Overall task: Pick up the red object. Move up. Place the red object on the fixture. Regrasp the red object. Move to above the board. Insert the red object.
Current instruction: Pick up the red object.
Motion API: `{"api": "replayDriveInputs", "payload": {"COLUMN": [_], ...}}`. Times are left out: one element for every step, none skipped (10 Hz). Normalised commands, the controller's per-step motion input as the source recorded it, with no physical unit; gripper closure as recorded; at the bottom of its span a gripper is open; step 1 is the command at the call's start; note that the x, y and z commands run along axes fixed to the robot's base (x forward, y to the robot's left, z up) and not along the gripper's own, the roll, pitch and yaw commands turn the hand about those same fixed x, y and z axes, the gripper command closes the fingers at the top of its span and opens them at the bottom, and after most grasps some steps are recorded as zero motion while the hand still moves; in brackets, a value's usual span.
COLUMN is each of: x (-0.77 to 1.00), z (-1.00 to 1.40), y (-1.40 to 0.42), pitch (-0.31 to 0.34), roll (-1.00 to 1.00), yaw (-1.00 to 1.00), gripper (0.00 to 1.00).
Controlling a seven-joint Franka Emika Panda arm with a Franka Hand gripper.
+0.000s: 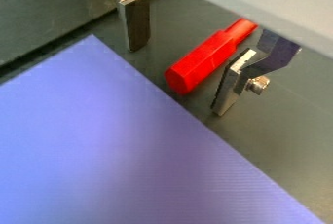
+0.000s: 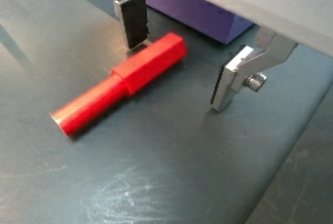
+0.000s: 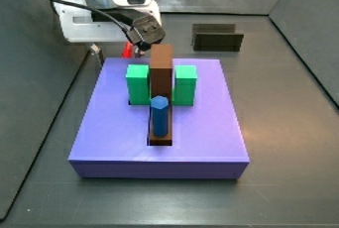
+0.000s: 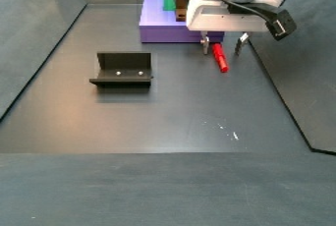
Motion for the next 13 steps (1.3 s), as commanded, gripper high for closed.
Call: {"api": "replayDriveInputs", "payload": {"x": [0.0, 0.0, 0.0, 0.0, 0.0, 0.0, 0.0, 0.0, 0.0, 0.0, 0.0, 0.0, 0.0], "z": [-0.09, 0.0, 0.05, 0.0, 0.0, 0.0, 0.0, 0.0, 0.0, 0.0, 0.0, 0.0, 0.0], "y": [0.0, 0.0, 0.0, 0.0, 0.0, 0.0, 0.0, 0.0, 0.0, 0.0, 0.0, 0.0, 0.0], "pitch": [-0.01, 0.0, 0.0, 0.0, 0.0, 0.0, 0.0, 0.0, 0.0, 0.0, 0.0, 0.0, 0.0], "roll": [0.17, 0.0, 0.0, 0.0, 0.0, 0.0, 0.0, 0.0, 0.0, 0.0, 0.0, 0.0, 0.0], "yaw": [0.0, -0.01, 0.0, 0.0, 0.0, 0.0, 0.0, 0.0, 0.0, 0.0, 0.0, 0.0, 0.0], "gripper": [0.0, 0.0, 0.0, 0.0, 1.0, 1.0, 1.0, 1.0, 1.0, 1.0, 1.0, 1.0, 1.0]}}
